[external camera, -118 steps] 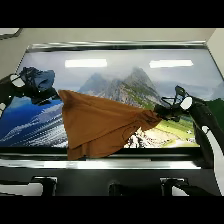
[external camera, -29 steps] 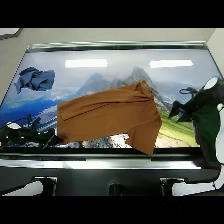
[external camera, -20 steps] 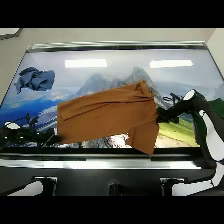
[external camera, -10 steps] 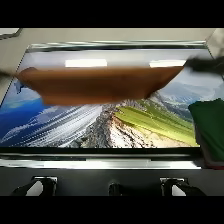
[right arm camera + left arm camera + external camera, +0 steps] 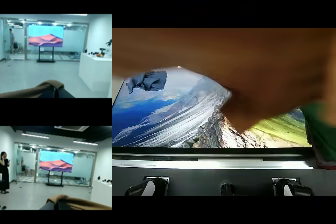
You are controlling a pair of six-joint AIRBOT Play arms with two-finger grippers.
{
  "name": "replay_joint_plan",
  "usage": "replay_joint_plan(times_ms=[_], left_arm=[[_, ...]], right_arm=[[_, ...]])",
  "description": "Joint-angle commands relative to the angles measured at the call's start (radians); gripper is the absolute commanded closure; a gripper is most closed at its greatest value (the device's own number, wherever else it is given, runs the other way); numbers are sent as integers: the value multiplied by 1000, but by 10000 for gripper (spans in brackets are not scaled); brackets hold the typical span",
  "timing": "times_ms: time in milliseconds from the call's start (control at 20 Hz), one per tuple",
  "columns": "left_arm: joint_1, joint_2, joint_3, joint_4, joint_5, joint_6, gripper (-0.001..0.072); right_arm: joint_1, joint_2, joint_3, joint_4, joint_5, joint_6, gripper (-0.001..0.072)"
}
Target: Fold the shirts.
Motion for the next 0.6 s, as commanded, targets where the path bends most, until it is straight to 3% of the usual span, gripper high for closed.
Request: replay_joint_plan(times_ms=[0,150,250,400,550], left_arm=[[0,-33,20,31,-108,-29,669],[-1,-144,-58,28,-331,-13,668],[-8,-224,-207,-4,-382,45,668],[-74,-363,-518,0,-336,131,669],[-118,-561,-726,7,-142,175,668]], right_arm=[[1,14,11,-35,23,17,679],[1,-94,11,-33,196,-7,680],[1,-241,8,-3,380,-50,680],[2,-526,-19,85,631,-55,680],[2,-799,-106,181,661,-15,680]])
